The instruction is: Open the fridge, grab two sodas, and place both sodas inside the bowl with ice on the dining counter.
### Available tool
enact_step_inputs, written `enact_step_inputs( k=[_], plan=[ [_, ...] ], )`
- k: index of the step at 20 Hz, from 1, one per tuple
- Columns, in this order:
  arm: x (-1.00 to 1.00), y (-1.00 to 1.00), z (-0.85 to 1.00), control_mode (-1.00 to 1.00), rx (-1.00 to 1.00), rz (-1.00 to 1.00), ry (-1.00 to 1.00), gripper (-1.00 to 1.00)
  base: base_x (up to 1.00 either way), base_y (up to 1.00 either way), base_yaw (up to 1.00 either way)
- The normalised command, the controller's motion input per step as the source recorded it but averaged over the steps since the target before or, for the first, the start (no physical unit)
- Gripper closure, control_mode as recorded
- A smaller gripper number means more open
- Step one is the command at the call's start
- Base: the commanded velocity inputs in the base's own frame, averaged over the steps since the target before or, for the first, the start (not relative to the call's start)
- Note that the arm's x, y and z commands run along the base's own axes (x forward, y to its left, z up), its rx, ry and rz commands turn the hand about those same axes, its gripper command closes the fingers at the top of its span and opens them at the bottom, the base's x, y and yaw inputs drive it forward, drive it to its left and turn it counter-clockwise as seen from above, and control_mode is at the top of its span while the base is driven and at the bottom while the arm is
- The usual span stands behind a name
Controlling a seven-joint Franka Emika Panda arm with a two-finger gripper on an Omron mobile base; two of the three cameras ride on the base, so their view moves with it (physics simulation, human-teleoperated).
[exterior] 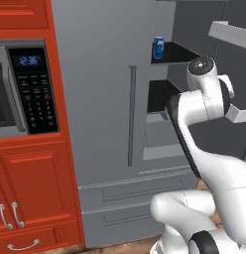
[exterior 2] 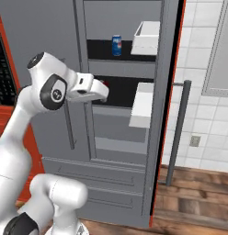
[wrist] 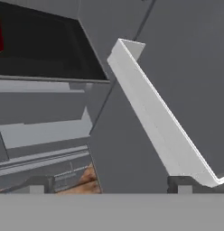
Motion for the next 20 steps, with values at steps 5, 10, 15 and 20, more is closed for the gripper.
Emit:
enact_step_inputs(
  k=[5, 10, 15, 20],
  plan=[
    [-0.26, 1.00, -0.21, -1.00, 0.24, 0.21, 0.00, -1.00, 0.00, 0.00, 0.00],
    [-0.14, 1.00, 0.00, -1.00, 0.15, 0.25, 0.00, -1.00, 0.00, 0.00, 0.00],
    [0.00, 0.87, 0.04, -1.00, 0.14, 0.19, -0.01, -1.00, 0.00, 0.00, 0.00],
    [0.27, 0.31, 0.19, -1.00, 0.05, 0.08, -0.05, -1.00, 0.00, 0.00, 0.00]
  ],
)
